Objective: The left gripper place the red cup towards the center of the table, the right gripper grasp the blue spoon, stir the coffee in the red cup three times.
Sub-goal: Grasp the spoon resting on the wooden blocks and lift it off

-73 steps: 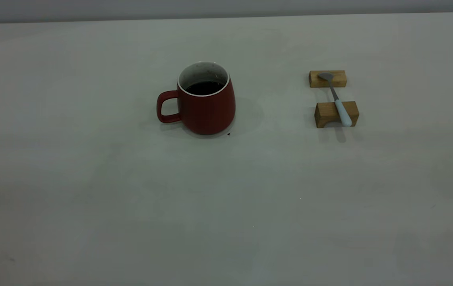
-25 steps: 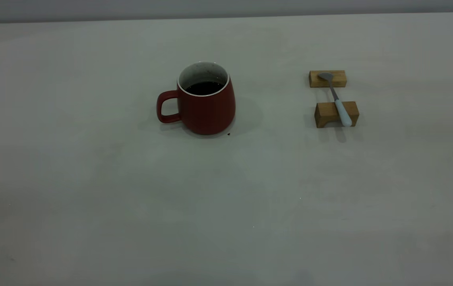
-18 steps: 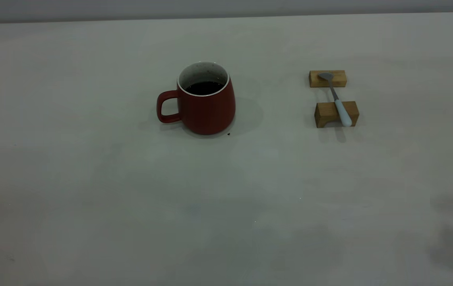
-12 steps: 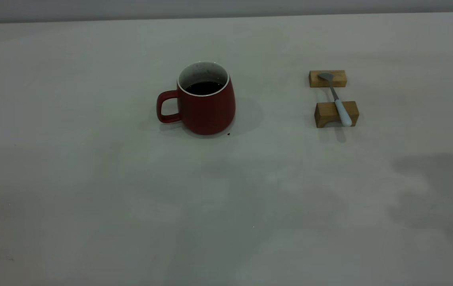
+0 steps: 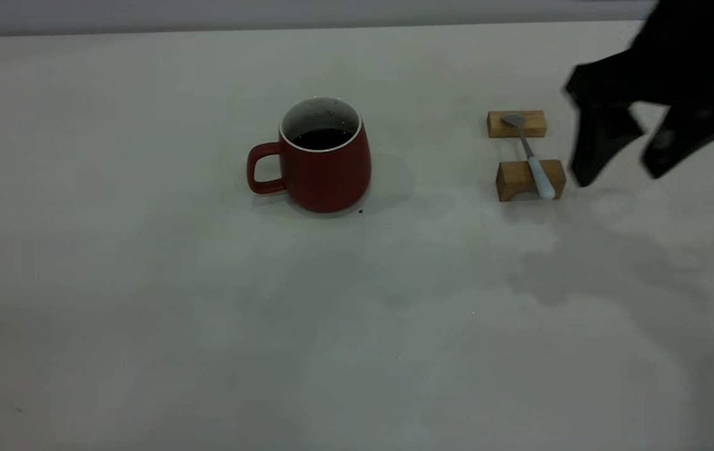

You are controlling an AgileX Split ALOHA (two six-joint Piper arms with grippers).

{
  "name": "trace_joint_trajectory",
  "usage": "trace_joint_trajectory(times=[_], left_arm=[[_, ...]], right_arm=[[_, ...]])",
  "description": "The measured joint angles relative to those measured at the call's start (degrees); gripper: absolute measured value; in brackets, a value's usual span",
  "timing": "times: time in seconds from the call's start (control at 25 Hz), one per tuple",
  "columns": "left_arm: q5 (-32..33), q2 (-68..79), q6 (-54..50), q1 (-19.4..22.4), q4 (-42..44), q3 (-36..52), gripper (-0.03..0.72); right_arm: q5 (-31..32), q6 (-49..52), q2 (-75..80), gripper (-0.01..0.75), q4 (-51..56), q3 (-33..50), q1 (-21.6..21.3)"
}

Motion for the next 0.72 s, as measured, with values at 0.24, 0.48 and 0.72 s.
trace_joint_trajectory(times=[0.24, 0.48, 0.72], left_arm=[[0.0, 0.0, 0.0, 0.0, 0.0, 0.0, 0.287], [0.0, 0.0, 0.0, 0.0, 0.0, 0.0, 0.287], [0.0, 0.0, 0.0, 0.0, 0.0, 0.0, 0.287]], right_arm=[[1.0, -1.1, 9.8, 0.668, -0.1, -8.4, 0.8], [2.9, -1.9, 16.6, 0.661, -2.9, -15.5, 0.9], [3.7, -1.9, 21.6, 0.655, -4.3, -21.3, 0.9]])
